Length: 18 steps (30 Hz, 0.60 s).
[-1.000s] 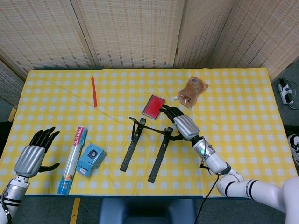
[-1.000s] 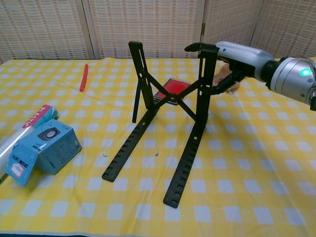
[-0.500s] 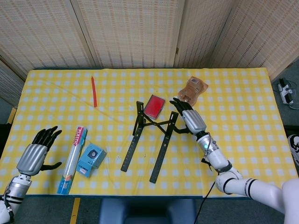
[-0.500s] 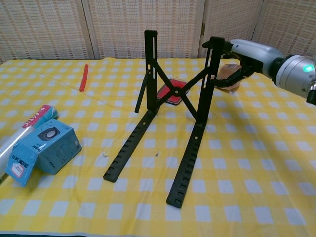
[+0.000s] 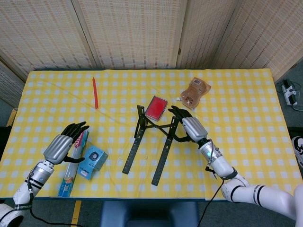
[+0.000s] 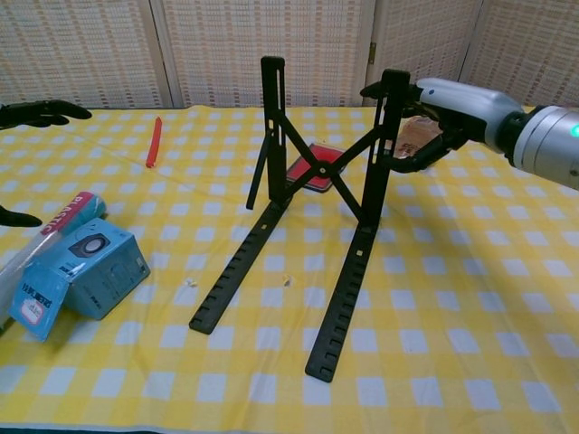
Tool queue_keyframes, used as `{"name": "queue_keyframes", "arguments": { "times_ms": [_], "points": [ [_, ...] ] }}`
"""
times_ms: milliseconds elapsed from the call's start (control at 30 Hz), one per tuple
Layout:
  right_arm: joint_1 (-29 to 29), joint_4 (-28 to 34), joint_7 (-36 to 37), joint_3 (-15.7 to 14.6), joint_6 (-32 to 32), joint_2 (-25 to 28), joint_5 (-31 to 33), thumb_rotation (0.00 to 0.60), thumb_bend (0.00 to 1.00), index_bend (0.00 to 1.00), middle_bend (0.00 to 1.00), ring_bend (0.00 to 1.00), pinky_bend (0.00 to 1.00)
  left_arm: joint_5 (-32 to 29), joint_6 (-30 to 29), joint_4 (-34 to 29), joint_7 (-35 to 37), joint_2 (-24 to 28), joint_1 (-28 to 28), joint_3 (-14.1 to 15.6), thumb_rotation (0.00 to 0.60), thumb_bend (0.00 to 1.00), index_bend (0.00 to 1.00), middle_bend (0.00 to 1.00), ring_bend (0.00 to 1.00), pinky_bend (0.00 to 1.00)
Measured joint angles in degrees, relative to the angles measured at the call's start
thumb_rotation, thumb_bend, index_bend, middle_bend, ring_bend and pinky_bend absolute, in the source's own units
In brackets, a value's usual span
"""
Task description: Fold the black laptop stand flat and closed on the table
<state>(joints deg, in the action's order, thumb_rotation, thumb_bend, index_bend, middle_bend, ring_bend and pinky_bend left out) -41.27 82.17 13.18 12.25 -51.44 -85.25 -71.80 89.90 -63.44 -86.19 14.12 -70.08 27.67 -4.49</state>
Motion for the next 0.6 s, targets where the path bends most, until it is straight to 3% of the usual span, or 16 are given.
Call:
{"name": "queue_keyframes", "arguments": {
  "times_ms": [300,600],
  "points": [
    [-0.41,-4.05,-2.07,-0.72,1.54,-3.30,1.50,0.600,0.39,0.00,0.00,0.00,0.00,-0.43,-0.87,-0.24,0.40,-1.08,0.14,0.74,0.600,0.09,0.00,0.00,0.00,0.00],
    [-1.49,-11.04,-4.38,0.38,1.47,-7.25,2.77,0.600,0.39,0.00,0.00,0.00,0.00,-0.59,-4.60,-0.29,0.70,-0.17,-2.11,1.80,0.600,0.09,0.00,0.00,0.00,0.00]
  ]
}}
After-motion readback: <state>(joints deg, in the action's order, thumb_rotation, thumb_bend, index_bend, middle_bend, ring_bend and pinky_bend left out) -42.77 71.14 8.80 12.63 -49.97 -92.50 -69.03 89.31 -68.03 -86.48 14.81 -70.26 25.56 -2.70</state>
